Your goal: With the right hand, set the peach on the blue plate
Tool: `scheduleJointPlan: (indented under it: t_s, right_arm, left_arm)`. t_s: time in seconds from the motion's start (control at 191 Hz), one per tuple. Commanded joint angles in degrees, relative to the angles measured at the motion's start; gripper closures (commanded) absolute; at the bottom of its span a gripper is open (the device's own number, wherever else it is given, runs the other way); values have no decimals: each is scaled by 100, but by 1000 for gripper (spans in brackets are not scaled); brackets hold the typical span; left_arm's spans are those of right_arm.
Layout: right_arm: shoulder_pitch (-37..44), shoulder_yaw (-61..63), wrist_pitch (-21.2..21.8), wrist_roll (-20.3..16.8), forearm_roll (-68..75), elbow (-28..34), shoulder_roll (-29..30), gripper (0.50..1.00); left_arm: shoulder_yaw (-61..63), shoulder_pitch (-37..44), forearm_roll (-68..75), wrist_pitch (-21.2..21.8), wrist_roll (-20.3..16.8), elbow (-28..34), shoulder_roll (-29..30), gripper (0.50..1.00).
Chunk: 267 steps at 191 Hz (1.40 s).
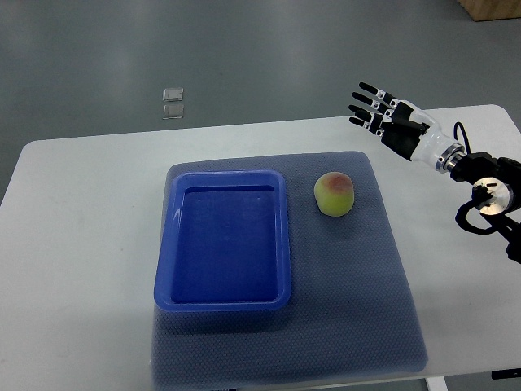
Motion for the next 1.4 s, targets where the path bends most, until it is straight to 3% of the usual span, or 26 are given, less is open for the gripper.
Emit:
scheduleJointPlan:
  t_s: [0.0,1.127,1.395]
  right_arm:
    - [20,-6,0,-9,-9,0,-16,572]
    - [284,-68,-53,35,-193,9,-174,572]
    - [292,-129,167,26,-228,123,-165,574]
  left_arm:
    - [24,12,9,0,5,-7,0,500]
    - [-3,-23,0,0,5,10,0,500]
    - [-11,-23,0,0,5,10,0,500]
